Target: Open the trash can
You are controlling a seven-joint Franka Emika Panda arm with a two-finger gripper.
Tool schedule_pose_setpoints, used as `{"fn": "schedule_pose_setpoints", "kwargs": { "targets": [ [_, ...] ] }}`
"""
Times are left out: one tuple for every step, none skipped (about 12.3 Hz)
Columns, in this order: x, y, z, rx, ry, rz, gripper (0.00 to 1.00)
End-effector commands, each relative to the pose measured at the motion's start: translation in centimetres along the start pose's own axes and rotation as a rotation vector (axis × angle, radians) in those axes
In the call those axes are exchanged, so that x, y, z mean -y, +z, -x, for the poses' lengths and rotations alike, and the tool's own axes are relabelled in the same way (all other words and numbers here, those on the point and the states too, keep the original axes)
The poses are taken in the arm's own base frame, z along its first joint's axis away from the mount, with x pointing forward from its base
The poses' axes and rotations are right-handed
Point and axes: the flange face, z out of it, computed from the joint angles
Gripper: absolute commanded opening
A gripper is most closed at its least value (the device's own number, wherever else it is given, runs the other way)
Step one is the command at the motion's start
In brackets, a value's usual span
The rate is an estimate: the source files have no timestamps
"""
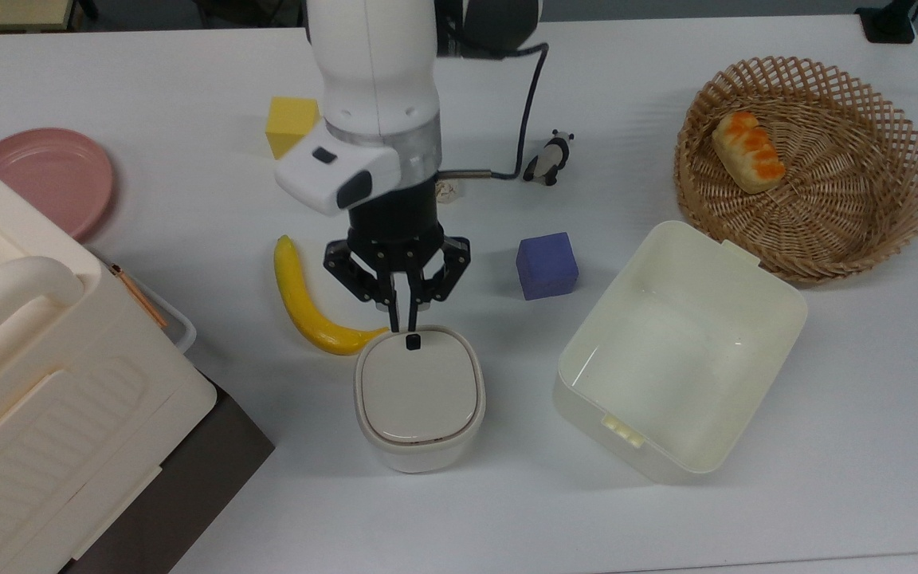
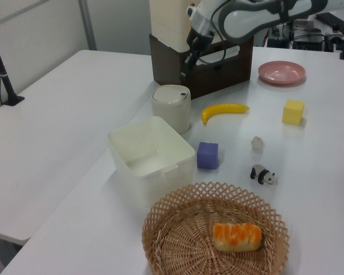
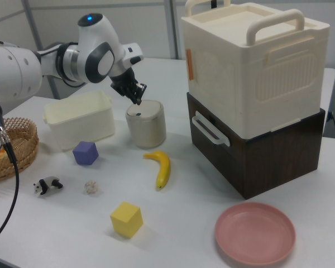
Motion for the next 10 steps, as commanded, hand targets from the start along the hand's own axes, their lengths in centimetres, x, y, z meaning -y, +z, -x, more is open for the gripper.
{"fn": "schedule_pose_setpoints", "kwargs": {
  "targets": [
    [1.1,3.3,-0.2,-0.037,0.022,-0.004,0.16],
    [1.2,3.8,0.0,-0.033,0.022,0.001,0.16],
    [1.1,4.1,0.1,-0.029,0.016,0.011,0.16],
    [0.9,4.5,0.3,-0.022,0.003,0.022,0.16],
    [1.0,5.2,0.5,-0.012,-0.008,0.030,0.16],
    [1.1,5.5,0.7,-0.004,-0.013,0.035,0.16],
    [1.0,5.7,0.9,0.005,-0.014,0.038,0.16],
    [0.6,5.6,1.0,0.009,-0.006,0.039,0.16],
    [0.5,5.1,0.8,0.002,-0.002,0.038,0.16],
    [0.3,3.3,0.3,-0.019,0.004,0.035,0.17]
  ]
}}
